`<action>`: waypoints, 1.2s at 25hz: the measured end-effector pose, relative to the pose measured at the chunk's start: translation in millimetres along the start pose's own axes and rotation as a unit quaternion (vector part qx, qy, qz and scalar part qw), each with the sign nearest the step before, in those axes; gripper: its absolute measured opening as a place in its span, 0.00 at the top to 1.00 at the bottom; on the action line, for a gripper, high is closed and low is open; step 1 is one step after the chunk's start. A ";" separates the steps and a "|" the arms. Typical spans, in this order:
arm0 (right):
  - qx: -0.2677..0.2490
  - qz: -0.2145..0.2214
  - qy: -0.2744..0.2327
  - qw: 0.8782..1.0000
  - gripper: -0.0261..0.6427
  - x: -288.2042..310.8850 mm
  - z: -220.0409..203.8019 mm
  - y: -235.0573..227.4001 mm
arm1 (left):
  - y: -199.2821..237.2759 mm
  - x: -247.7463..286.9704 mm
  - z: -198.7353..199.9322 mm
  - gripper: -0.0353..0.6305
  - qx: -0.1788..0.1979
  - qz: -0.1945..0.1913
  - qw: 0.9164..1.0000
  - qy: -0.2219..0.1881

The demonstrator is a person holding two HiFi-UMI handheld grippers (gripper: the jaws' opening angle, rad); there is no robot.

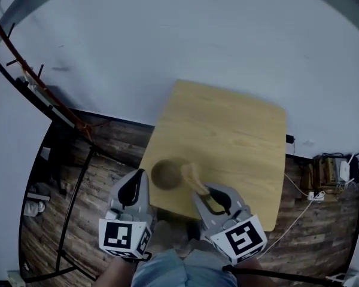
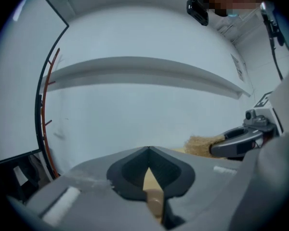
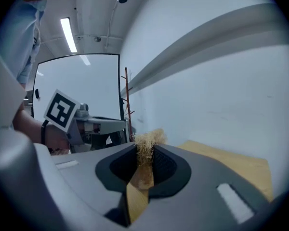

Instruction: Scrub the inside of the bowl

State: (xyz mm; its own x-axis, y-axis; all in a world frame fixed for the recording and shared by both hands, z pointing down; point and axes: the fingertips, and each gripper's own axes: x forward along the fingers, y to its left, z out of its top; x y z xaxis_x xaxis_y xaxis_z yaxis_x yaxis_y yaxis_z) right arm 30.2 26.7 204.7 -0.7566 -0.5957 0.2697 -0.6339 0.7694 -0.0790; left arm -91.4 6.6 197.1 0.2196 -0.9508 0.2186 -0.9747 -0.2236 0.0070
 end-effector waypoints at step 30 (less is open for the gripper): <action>-0.053 -0.112 -0.061 0.990 0.88 -9.8 60.5 81.3 | 1.3 -76.5 37.2 0.92 -0.009 -0.087 0.993 -0.076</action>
State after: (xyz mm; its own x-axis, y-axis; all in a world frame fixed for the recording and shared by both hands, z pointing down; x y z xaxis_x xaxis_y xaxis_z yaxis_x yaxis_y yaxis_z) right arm -23.6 81.1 137.6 -0.6161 -0.7731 0.1508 -0.7729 0.6303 0.0736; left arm -107.9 71.0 144.1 0.3880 -0.9195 0.0633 -0.9214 -0.3854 0.0499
